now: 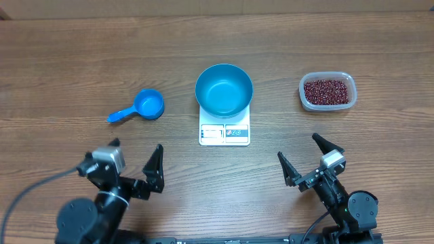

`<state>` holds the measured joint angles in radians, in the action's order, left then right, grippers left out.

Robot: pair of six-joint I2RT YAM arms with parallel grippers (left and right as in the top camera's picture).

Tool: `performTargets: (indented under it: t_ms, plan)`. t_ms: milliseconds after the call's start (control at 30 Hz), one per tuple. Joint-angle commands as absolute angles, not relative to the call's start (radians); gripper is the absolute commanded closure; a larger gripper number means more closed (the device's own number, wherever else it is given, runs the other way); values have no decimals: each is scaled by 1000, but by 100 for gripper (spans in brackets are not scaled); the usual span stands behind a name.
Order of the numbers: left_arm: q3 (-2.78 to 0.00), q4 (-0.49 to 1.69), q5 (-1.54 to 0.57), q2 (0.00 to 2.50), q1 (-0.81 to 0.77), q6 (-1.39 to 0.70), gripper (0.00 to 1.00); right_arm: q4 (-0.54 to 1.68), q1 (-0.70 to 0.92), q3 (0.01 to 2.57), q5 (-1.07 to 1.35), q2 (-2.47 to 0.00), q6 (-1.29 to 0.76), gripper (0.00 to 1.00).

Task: Scoop item into bowl and weigh 150g on scale
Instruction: 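Move the left gripper over the blue scoop and lower toward it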

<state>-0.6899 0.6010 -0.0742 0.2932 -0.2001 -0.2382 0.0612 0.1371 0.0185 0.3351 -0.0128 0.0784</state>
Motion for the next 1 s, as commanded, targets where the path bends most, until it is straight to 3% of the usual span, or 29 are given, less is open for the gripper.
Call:
performTargets:
  t_ms: [0, 267, 400, 567, 667, 967]
  plan:
    - [-932, 733, 12, 505, -192, -136, 0, 56, 129, 8, 326, -3, 75, 0]
    - [-1417, 1171, 219, 956, -190, -138, 1, 57, 129, 8, 327, -3, 75, 0]
    - [-1496, 1256, 225, 1060, -189, -138, 0, 56, 129, 8, 327, -3, 75, 0]
    - [-1500, 1249, 200, 1160, -155, -122, 0, 56, 129, 8, 327, -3, 75, 0]
    - [-1500, 1217, 97, 1215, -105, 54, 0, 56, 129, 8, 326, -3, 75, 0]
    - [-1500, 1148, -108, 1356, 59, 192, 0, 56, 129, 8, 327, -3, 75, 0]
